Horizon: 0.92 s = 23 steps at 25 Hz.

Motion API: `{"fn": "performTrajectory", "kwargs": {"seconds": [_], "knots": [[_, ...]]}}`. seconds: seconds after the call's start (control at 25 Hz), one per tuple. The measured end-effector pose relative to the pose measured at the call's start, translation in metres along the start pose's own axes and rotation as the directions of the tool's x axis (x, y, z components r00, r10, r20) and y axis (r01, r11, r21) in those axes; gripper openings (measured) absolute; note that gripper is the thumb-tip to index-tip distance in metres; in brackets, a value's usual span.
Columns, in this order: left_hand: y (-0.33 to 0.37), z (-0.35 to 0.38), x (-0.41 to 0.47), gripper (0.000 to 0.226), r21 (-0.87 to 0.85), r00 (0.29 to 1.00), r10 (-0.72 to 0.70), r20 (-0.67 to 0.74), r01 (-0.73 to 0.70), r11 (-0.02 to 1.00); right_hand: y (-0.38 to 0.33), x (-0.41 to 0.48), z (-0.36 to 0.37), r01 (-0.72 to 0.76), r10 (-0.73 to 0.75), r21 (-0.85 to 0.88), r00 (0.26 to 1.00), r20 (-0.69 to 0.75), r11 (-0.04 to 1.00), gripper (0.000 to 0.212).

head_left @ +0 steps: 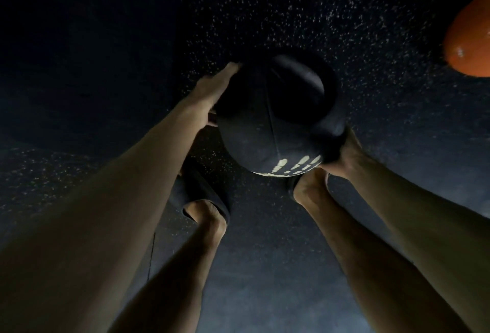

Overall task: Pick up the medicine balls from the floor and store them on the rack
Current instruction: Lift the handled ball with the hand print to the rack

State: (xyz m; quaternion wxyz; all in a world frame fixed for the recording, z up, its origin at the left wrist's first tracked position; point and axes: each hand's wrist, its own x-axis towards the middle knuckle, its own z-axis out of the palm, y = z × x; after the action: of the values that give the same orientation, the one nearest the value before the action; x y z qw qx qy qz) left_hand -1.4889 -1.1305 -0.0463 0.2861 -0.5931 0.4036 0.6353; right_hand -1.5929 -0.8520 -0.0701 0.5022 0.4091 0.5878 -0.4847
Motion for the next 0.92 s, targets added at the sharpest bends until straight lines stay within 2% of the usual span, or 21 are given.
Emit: {"fn": "performTrajectory", "kwargs": {"seconds": [0.08,0.16,0.28,0.44,0.56,0.72,0.92], "knots": [[0.019,0.009,-0.003,0.11,0.068,0.994,-0.058,0.088,0.052,0.996,0.002,0.004,-0.007,-0.053,0.053,0.01,0.998,0.03,0.999,0.056],[0.027,0.016,-0.008,0.116,0.081,0.989,-0.087,0.117,0.078,0.994,0.006,0.003,-0.006,-0.108,0.106,0.044,0.994,0.035,0.993,0.061],[0.025,0.022,-0.013,0.098,0.036,0.996,-0.051,0.079,0.048,0.998,0.015,0.01,-0.006,-0.08,0.085,0.131,0.996,-0.033,0.988,0.076],[0.011,0.025,-0.009,0.057,-0.046,0.992,0.054,0.113,-0.049,0.998,0.017,0.017,0.0,-0.076,0.075,0.268,0.997,0.015,0.96,0.084],[0.004,0.019,-0.002,0.046,-0.097,0.996,0.088,0.023,-0.085,0.992,0.02,0.017,0.013,-0.131,0.138,0.323,0.99,0.002,0.937,0.075],[0.001,0.015,0.006,0.047,-0.141,0.992,0.124,-0.005,-0.123,0.982,0.02,0.019,0.022,-0.174,0.202,0.36,0.979,-0.041,0.917,0.062],[-0.005,0.018,-0.017,0.042,-0.257,0.987,0.159,-0.018,-0.158,0.953,0.025,-0.008,0.021,-0.07,0.118,0.415,0.989,-0.092,0.907,0.052]]}}
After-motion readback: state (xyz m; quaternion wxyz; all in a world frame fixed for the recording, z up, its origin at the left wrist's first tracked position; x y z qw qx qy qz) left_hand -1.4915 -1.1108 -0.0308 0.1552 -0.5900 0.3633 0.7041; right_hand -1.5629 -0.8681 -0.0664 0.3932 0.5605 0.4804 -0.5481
